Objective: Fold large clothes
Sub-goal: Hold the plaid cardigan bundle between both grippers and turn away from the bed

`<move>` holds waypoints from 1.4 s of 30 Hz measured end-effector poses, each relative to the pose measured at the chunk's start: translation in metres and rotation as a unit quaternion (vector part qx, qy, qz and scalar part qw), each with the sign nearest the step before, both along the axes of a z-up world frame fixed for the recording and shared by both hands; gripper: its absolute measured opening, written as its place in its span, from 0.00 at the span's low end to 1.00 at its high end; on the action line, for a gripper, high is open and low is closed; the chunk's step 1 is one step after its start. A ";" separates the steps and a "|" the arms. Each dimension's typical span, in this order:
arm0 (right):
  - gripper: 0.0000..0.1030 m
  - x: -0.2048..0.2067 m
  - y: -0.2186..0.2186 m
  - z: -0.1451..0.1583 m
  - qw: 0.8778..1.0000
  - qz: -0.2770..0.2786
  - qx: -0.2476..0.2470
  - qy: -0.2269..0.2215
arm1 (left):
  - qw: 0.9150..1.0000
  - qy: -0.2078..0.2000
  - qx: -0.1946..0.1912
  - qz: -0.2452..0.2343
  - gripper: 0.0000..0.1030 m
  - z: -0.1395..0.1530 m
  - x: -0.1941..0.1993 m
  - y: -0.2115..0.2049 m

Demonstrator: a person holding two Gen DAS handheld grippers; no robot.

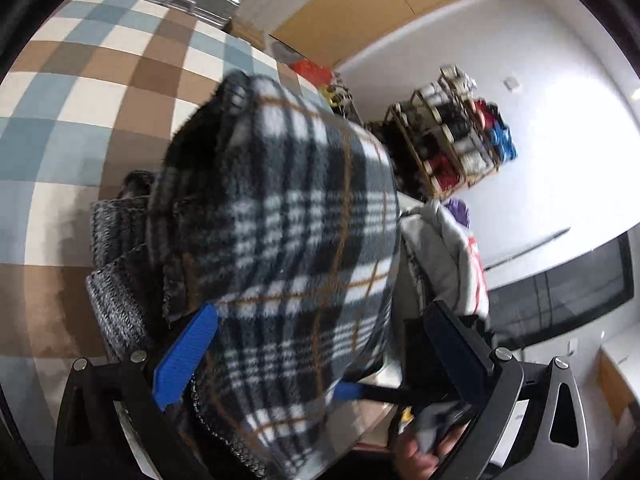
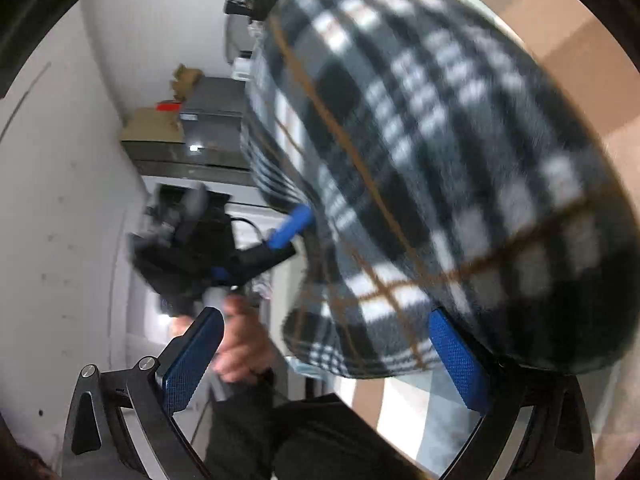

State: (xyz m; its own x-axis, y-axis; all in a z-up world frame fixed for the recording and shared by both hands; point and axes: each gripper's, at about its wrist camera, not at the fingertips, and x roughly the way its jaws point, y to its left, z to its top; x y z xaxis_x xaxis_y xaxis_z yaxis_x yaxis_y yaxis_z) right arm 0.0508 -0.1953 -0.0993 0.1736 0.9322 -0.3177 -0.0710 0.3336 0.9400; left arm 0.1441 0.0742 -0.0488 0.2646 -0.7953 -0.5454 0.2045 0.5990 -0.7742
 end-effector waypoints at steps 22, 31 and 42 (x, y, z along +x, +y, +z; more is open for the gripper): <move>1.00 -0.003 -0.054 0.024 0.991 -0.091 -0.042 -0.092 | 0.998 -0.052 -0.026 0.029 0.98 0.008 0.028 -0.016; 1.00 0.002 -0.057 0.012 0.996 -0.061 0.018 -0.059 | 0.995 -0.100 -0.009 -0.009 0.98 0.049 -0.017 -0.030; 1.00 -0.012 -0.050 0.010 0.998 -0.039 0.005 -0.048 | 0.985 -0.025 0.159 -0.057 0.98 -0.015 -0.068 -0.030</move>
State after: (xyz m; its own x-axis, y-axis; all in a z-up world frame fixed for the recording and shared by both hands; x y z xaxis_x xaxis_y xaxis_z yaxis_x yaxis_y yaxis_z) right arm 0.0390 -0.2457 -0.0889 0.2752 0.9175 -0.2873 -0.1351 0.3328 0.9333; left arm 0.0759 0.0440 -0.0638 0.2162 -0.6130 -0.7599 0.3187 0.7800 -0.5386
